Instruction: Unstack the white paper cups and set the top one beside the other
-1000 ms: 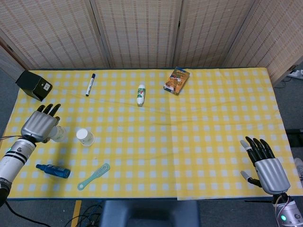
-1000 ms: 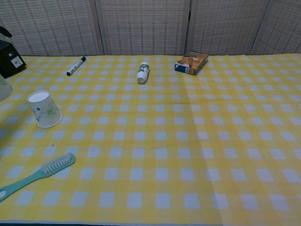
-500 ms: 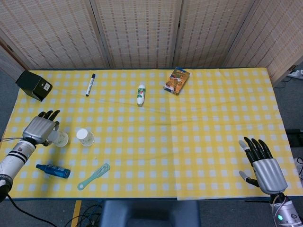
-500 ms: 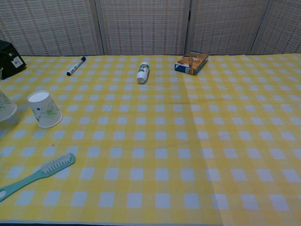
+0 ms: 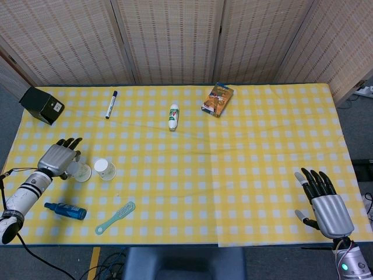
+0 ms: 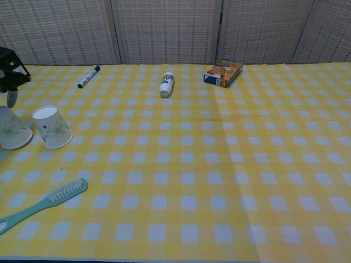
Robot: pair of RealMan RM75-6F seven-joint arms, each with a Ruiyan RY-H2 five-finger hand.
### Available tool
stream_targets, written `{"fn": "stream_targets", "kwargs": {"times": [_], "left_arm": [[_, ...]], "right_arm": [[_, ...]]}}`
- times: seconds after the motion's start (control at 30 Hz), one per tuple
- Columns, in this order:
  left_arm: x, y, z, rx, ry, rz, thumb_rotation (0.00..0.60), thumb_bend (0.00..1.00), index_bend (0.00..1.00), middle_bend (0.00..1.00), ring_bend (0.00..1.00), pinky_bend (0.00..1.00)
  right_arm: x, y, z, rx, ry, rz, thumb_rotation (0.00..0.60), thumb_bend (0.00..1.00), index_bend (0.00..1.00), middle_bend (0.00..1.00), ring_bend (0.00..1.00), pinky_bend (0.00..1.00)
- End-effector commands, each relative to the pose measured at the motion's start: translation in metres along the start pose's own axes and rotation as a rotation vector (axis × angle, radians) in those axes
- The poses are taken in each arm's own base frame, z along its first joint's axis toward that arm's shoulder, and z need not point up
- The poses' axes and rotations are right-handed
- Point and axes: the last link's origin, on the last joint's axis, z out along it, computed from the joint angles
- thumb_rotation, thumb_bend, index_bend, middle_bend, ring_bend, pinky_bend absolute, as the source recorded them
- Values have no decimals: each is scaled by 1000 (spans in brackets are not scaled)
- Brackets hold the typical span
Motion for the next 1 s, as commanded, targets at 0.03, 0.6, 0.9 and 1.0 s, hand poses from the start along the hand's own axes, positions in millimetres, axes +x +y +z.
{"fn": "stream_targets", "kwargs": {"times": [0.03, 0.6, 0.9, 1.0], "left_arm": [[1, 0, 2, 4, -14, -9, 600, 236, 231, 0, 0, 148], [65, -21, -101, 145, 180, -71, 600, 236, 0, 0, 0, 148], [-2, -10, -202, 200, 401, -450, 600, 236, 0, 0, 0, 148], [-33, 3, -220, 257, 484, -481, 600, 236, 0, 0, 0, 148]], "right_arm": [[0, 1, 0, -2, 1, 0, 600, 208, 0, 0, 0, 0], [7, 4, -3, 17, 10, 23, 600, 208, 0, 0, 0, 0], [11, 6, -6, 36, 1, 52, 600, 208, 0, 0, 0, 0], [10, 5, -7, 41, -6, 53, 600, 207, 0, 0, 0, 0]]}}
